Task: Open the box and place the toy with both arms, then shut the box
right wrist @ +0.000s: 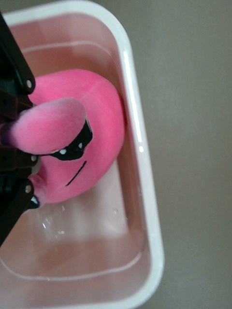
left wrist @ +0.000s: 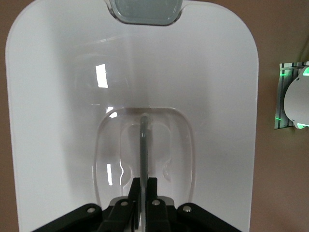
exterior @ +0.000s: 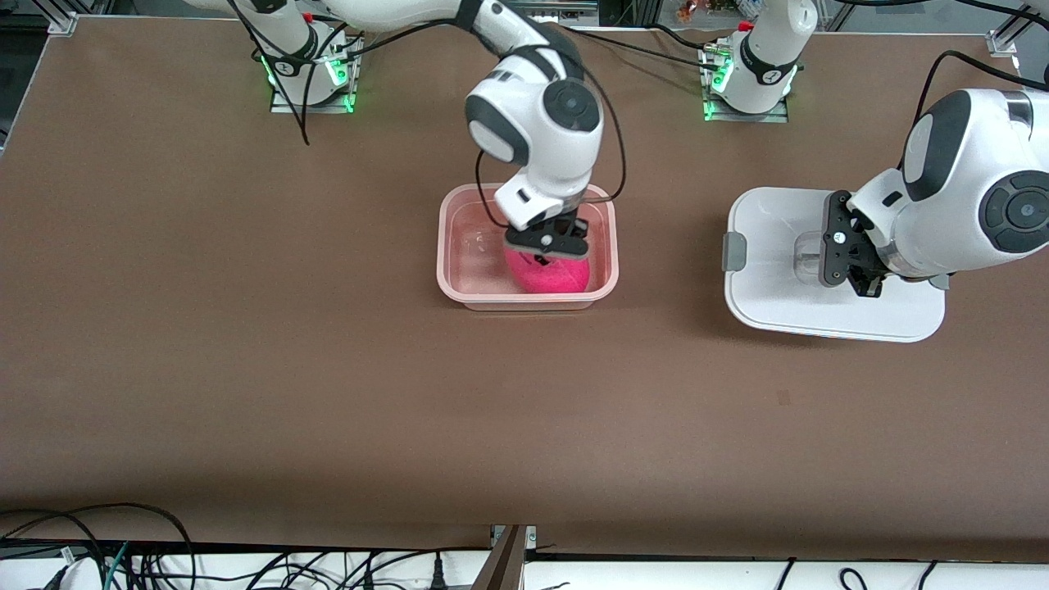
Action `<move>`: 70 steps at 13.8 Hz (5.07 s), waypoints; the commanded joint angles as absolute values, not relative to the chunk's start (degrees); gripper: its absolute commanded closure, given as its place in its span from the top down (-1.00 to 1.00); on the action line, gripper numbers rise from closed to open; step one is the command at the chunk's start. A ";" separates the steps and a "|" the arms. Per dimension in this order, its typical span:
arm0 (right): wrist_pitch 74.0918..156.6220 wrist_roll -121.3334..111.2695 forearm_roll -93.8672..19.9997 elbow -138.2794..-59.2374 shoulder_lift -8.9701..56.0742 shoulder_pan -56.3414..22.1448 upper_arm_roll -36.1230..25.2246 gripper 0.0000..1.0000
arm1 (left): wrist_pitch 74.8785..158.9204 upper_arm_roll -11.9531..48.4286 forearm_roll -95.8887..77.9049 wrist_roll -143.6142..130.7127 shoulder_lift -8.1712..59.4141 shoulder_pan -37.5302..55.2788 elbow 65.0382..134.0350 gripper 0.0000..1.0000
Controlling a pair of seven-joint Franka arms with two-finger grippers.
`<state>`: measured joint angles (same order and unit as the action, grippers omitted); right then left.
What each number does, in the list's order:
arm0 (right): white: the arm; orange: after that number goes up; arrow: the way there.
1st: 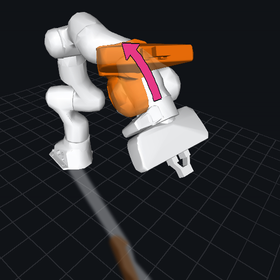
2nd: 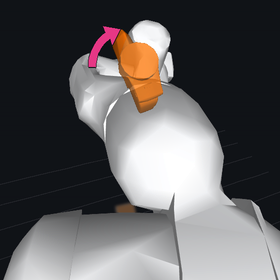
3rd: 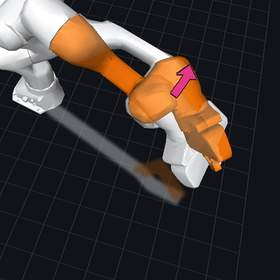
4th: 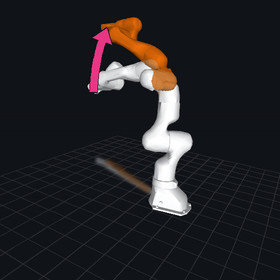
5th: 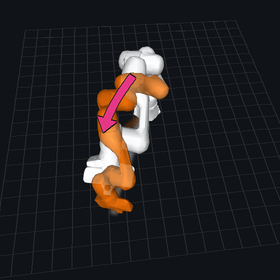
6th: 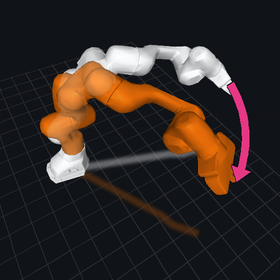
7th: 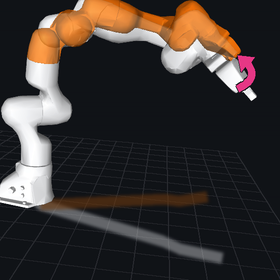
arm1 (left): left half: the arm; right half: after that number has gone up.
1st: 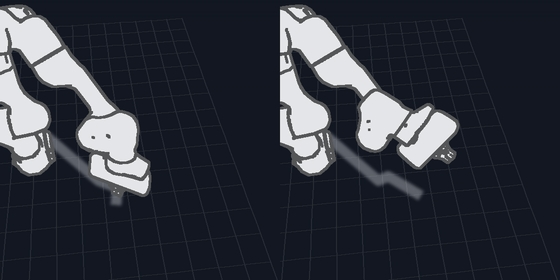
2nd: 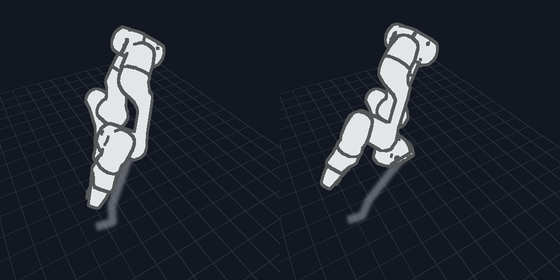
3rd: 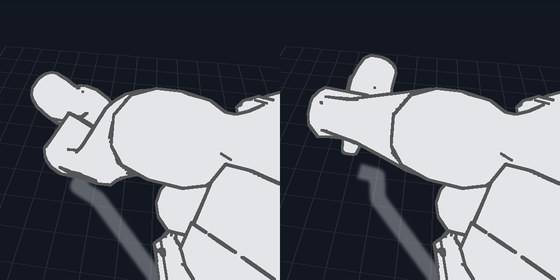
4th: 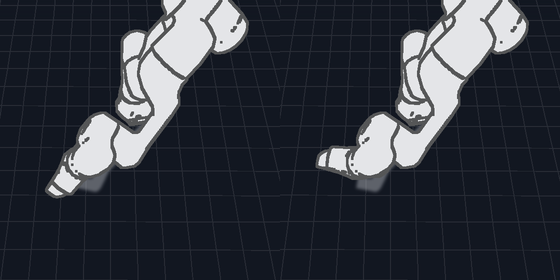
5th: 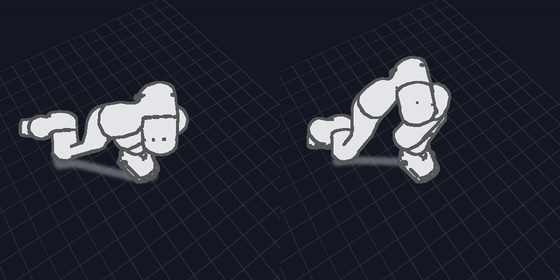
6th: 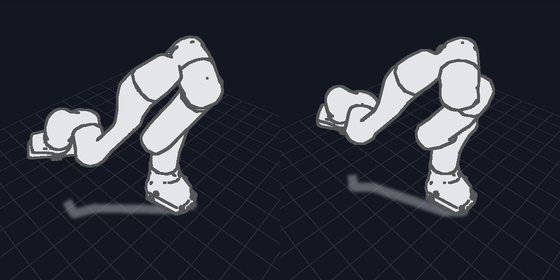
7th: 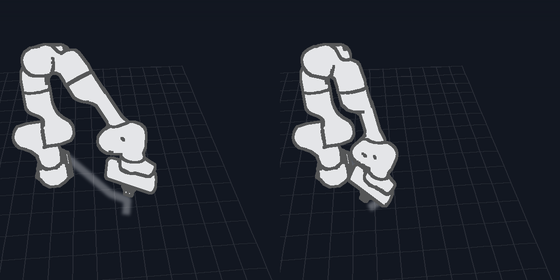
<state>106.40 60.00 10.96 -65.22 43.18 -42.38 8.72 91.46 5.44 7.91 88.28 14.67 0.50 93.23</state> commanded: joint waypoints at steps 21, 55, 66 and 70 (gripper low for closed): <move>87.19 66.96 14.76 -68.20 43.41 -43.06 9.14 -1.00 | 91.41 5.27 7.03 90.62 14.06 0.53 93.60 -1.00; 114.45 81.84 16.96 -65.04 47.73 -52.38 9.49 1.00 | 91.41 5.27 7.12 90.70 14.06 0.53 93.60 -1.00; 101.08 68.92 20.22 -64.95 43.33 -52.73 9.41 1.00 | 91.41 5.27 7.12 90.70 14.06 0.53 93.60 -1.00; 100.90 69.17 19.86 -64.69 41.76 -52.73 9.58 1.00 | 91.41 5.27 7.03 90.62 14.06 0.61 93.60 -1.00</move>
